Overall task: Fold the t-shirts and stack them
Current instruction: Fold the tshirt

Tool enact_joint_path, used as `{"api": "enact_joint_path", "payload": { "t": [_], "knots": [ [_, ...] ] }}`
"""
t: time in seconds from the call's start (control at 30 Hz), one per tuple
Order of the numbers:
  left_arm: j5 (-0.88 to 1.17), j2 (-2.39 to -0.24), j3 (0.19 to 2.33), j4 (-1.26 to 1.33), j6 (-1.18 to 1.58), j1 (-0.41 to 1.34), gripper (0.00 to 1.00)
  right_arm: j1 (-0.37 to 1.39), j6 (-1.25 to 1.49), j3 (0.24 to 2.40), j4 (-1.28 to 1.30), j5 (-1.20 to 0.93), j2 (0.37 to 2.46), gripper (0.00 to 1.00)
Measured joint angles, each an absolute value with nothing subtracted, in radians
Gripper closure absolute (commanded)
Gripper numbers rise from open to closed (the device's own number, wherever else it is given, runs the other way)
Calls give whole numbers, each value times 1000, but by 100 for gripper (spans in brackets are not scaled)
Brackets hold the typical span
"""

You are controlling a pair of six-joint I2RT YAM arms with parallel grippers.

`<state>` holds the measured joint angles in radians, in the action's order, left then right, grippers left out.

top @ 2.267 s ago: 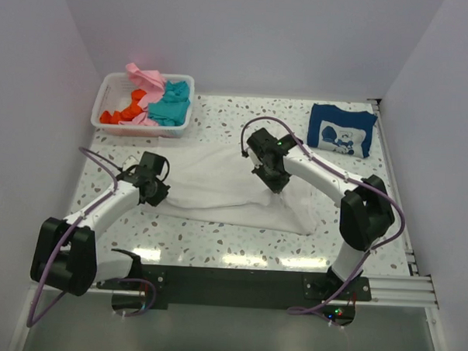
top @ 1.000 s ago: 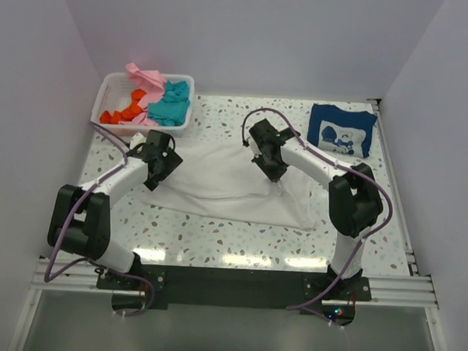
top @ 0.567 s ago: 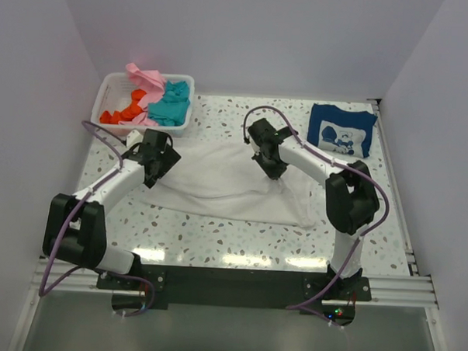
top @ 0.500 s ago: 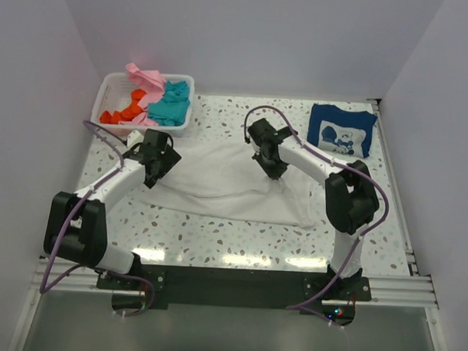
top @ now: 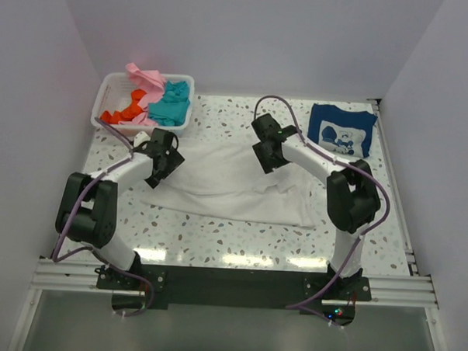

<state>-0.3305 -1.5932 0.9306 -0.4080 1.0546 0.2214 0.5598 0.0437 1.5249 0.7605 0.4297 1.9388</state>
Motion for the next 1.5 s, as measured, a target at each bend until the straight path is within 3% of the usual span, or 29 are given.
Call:
{"api": "enact_joint_path", "payload": {
  "t": [0.03, 0.4, 0.73, 0.9, 1.03, 1.5],
  "knots": [
    [-331, -1605, 940, -404, 1055, 221, 0, 558, 58, 1521, 750, 430, 1935, 1],
    [-363, -1712, 1057, -390, 1060, 204, 0, 556, 152, 1278, 694, 346, 1652, 1],
    [-369, -1720, 1081, -382, 1074, 183, 0, 556, 226, 1035, 584, -10, 1509, 1],
    [-360, -1707, 1074, -380, 1073, 183, 0, 556, 246, 1017, 517, -99, 1556, 1],
    [-369, -1580, 983, -373, 1061, 183, 0, 556, 249, 1039, 463, -108, 1651, 1],
    [-422, -1220, 800, -436, 1026, 183, 0, 556, 220, 1302, 373, -46, 1874, 1]
  ]
}}
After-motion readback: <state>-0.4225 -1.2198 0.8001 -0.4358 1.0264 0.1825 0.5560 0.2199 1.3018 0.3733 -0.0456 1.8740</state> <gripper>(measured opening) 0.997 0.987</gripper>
